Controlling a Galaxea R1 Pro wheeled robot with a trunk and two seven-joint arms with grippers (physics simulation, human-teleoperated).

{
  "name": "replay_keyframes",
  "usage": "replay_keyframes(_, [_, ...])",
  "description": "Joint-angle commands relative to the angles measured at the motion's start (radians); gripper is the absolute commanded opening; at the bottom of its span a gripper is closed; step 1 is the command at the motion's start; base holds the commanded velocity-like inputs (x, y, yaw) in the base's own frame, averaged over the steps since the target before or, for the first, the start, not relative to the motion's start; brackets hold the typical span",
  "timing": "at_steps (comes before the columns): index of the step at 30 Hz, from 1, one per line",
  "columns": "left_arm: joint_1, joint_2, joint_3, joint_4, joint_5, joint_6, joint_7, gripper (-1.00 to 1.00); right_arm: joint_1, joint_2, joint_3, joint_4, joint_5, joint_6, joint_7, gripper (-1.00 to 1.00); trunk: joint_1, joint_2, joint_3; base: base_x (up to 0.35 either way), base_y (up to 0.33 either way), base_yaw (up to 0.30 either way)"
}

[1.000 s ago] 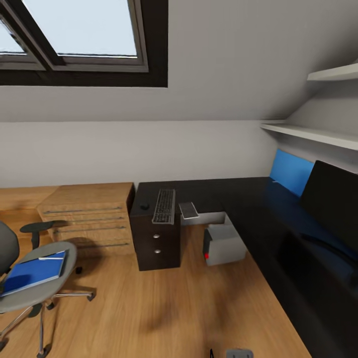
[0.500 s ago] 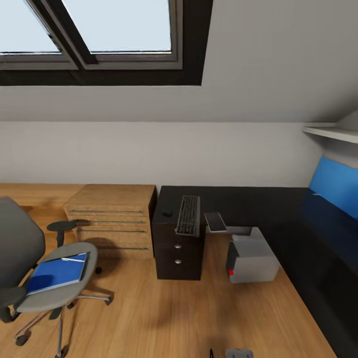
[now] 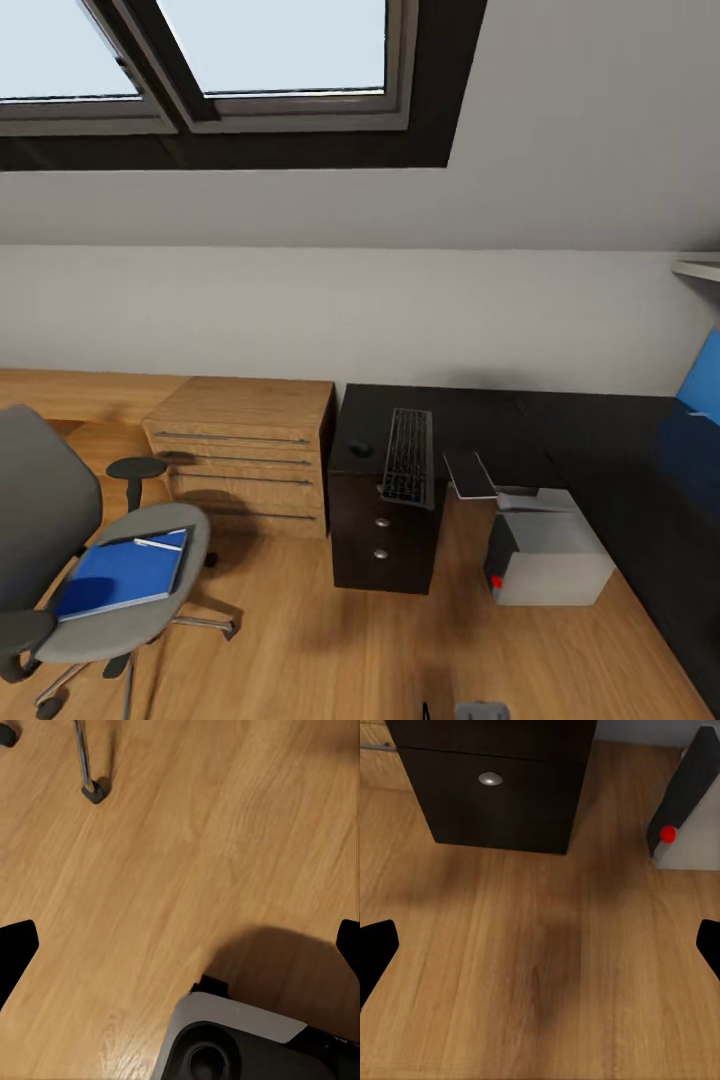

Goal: In the bedroom, organize the workspace by keeping the computer under the desk, ensuring the monitor is on the desk, placing the keyboard on the desk next to the monitor, placing the mouse on the desk next to the keyboard, moving the folder from the swivel chair onto the desk next to the mouse, stacking the notebook on top of the folder with the pen on top of the notebook, and positioning the swivel chair next to the desk.

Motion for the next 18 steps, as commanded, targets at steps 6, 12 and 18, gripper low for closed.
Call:
replay_keyframes(6, [-0.001,-0.011,-0.005,0.001,0.005,-0.004,-0.001,1.0,-0.001,0.0,0.008,0.001,0.005,-0.001,-0.009,1.0,0.001,-0.001,-0.001,0.328,0.003,0.0])
replay_keyframes(12, [-0.001,-0.013,-0.007,0.001,0.005,-0.005,-0.002,1.0,-0.001,0.001,0.009,0.001,0.004,-0.001,-0.009,1.0,0.001,-0.001,-0.001,0.329,0.0,0.0])
replay_keyframes(18, [-0.001,-0.012,-0.006,0.0,0.007,-0.004,-0.003,1.0,-0.001,0.001,0.009,0.001,0.003,-0.001,-0.009,1.0,0.001,-0.001,-0.001,0.108,0.0,0.0])
